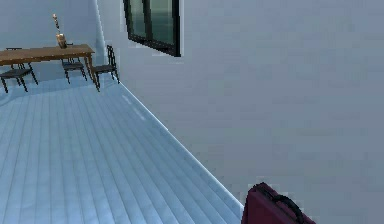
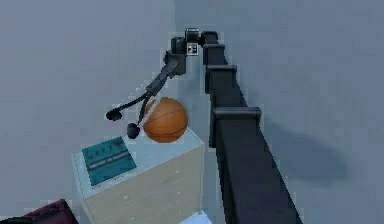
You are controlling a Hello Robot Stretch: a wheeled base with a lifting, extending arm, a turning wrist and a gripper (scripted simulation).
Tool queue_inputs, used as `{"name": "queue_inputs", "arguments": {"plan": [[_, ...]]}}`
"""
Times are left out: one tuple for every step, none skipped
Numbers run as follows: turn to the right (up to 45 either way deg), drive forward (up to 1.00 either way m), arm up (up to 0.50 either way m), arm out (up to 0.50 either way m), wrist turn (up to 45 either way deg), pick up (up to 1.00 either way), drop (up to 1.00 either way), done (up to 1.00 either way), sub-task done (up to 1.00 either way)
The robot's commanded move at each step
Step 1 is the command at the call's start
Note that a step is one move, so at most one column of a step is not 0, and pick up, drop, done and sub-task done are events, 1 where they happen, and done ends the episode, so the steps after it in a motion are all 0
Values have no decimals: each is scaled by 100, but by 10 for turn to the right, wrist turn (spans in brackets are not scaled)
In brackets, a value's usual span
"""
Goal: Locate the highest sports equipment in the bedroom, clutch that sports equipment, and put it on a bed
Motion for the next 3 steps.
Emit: {"name": "queue_inputs", "arguments": {"plan": [[0, 0, 0, 0, 450, 0, 0, 0, 0], [0, 0, 0, 0, 450, 0, 0, 0, 0], [0, 0, 0, 0, 150, 0, 0, 0, 0]]}}
